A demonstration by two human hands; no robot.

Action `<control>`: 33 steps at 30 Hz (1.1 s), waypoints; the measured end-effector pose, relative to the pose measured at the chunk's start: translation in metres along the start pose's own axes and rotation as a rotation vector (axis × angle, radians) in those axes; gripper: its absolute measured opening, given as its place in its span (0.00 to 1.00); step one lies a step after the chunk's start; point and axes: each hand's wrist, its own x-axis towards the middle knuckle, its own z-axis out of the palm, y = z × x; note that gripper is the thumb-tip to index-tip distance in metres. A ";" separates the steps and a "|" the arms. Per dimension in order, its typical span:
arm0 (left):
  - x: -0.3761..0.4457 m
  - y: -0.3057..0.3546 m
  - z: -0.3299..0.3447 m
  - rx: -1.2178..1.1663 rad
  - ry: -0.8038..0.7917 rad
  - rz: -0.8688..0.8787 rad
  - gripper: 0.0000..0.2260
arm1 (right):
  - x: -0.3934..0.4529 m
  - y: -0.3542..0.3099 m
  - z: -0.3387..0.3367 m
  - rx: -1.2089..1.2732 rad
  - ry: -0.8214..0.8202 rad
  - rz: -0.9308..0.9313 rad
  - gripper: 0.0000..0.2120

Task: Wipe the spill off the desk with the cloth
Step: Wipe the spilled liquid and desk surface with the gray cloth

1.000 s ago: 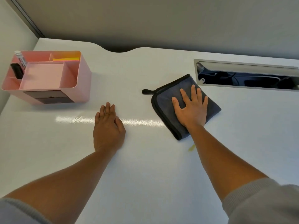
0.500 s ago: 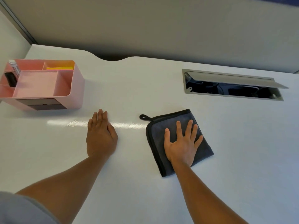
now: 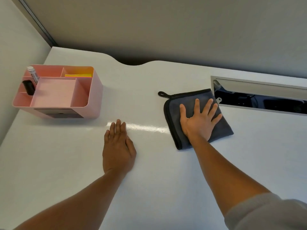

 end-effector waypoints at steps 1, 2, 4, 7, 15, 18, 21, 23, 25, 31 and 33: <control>0.001 0.001 0.000 0.009 -0.007 0.005 0.26 | 0.010 -0.008 -0.001 0.002 0.004 0.007 0.42; 0.002 0.000 0.000 0.017 -0.013 0.006 0.26 | 0.020 -0.017 0.000 0.002 0.005 0.006 0.44; 0.003 -0.001 0.001 0.016 -0.021 -0.005 0.26 | 0.035 -0.038 0.001 0.000 -0.004 0.003 0.47; 0.004 -0.002 0.002 0.022 -0.032 -0.016 0.26 | 0.047 -0.071 0.007 0.006 -0.023 -0.022 0.50; 0.002 -0.006 0.002 0.061 -0.062 -0.045 0.26 | 0.008 -0.151 0.024 -0.029 -0.063 -0.357 0.47; 0.002 -0.005 0.004 0.060 -0.062 -0.062 0.26 | -0.008 -0.169 0.030 -0.029 -0.065 -0.501 0.39; 0.001 -0.003 0.004 0.049 -0.058 -0.070 0.26 | -0.002 -0.177 0.032 -0.034 -0.076 -0.619 0.32; 0.001 -0.002 0.004 0.050 -0.048 -0.069 0.25 | 0.010 -0.182 0.031 -0.053 -0.087 -0.694 0.30; 0.001 -0.003 0.004 0.060 -0.042 -0.069 0.25 | 0.021 -0.191 0.032 -0.062 -0.100 -0.753 0.29; 0.001 -0.005 0.006 0.088 -0.035 -0.058 0.25 | 0.041 -0.219 0.036 -0.083 -0.111 -0.808 0.29; 0.001 -0.007 0.006 0.084 -0.032 -0.046 0.25 | 0.051 -0.220 0.035 -0.096 -0.117 -0.830 0.30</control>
